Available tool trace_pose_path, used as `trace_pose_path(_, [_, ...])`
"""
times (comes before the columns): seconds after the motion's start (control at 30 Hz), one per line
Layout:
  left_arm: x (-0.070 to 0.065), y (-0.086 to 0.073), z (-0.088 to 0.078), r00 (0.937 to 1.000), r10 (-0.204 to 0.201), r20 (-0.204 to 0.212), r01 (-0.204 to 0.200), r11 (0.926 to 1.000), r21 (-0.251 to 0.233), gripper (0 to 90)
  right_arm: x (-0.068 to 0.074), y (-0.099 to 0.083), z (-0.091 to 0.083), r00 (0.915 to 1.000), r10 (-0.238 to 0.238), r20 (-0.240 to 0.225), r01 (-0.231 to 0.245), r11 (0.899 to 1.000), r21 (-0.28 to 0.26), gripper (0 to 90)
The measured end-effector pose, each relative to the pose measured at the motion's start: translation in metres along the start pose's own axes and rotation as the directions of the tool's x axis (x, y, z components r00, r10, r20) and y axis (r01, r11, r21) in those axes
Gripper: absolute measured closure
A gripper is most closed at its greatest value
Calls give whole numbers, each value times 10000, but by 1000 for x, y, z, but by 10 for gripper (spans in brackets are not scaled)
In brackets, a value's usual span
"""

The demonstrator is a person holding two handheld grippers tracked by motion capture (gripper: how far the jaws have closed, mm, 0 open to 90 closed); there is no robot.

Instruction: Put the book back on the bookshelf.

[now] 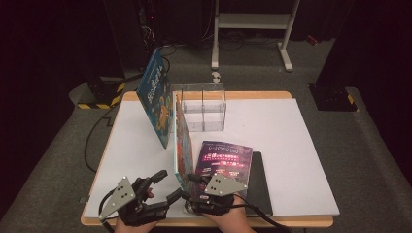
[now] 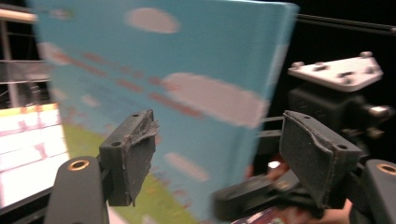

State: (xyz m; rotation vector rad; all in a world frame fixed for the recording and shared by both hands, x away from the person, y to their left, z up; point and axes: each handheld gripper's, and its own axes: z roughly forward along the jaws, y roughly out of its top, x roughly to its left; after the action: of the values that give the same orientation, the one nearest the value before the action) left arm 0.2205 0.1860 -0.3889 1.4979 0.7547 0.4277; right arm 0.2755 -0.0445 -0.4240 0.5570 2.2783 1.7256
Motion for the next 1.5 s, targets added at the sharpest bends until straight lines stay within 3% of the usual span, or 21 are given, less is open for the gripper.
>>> trace_pose_path(0.13, [-3,3,18,9989,89,-466,-86,9999,78,268,2,-1,2,10000,-27,-15,27,10000,-19,452])
trace_pose_path(0.3, [-6,5,29,9894,518,-1357,-504,9986,138,365,3,-2,1,10000,-16,-46,17,9999,113,469])
trace_pose_path(0.47, [-8,6,30,9854,769,-1522,-741,9970,239,406,-3,-9,-33,9993,325,-199,-326,9994,-65,479])
trace_pose_path(0.57, [-8,7,29,9836,869,-1583,-835,9961,280,408,-19,-13,-57,9956,703,618,-698,9975,-106,490])
trace_pose_path(0.63, [-8,7,28,9830,871,-1618,-828,9960,334,409,-38,-14,-71,9850,1055,1364,-1037,9944,-200,491])
trace_pose_path(0.73, [-9,9,26,9804,918,-1743,-844,9952,495,415,-72,-27,-89,9524,1581,2605,-1516,9874,-452,493])
trace_pose_path(0.8, [-8,11,23,9778,997,-1845,-883,9937,687,422,-91,-45,-100,9263,2297,2988,-2187,9733,-701,494])
trace_pose_path(0.9, [-7,12,19,9756,940,-1986,-793,9935,811,432,-103,-61,-104,9141,2503,3191,-2541,9667,-303,498])
trace_pose_path(0.97, [-6,13,15,9733,939,-2094,-760,9928,921,442,-105,-63,-106,9137,2663,3070,-2684,9626,-364,500])
trace_pose_path(1.13, [1,15,3,9673,899,-2370,-674,9926,1011,493,-104,-61,-105,9181,2659,2938,-2649,9633,-440,505])
trace_pose_path(1.27, [11,17,-12,9573,899,-2747,-663,9933,942,623,-103,-61,-102,9200,2709,2833,-2707,9618,-408,507])
trace_pose_path(1.3, [14,18,-16,9523,926,-2906,-686,9934,918,664,-103,-60,-101,9200,2714,2828,-2707,9617,-423,507])
trace_pose_path(1.33, [17,18,-20,9427,996,-3185,-752,9933,880,707,-103,-60,-100,9201,2738,2802,-2731,9611,-424,508])
trace_pose_path(1.37, [20,17,-25,9215,1229,-3685,-948,9911,936,750,-103,-60,-100,9211,2728,2777,-2722,9613,-413,508])
trace_pose_path(1.4, [23,17,-28,9128,1342,-3856,-1026,9895,1015,781,-102,-60,-99,9214,2727,2769,-2725,9613,-398,509])
trace_pose_path(1.47, [35,17,-35,9303,1082,-3505,-774,9919,1006,769,-101,-60,-97,9225,2707,2753,-2718,9617,-352,509])
trace_pose_path(1.5, [37,16,-37,9267,1152,-3576,-844,9913,1006,773,-101,-61,-97,9227,2706,2747,-2721,9617,-334,509])
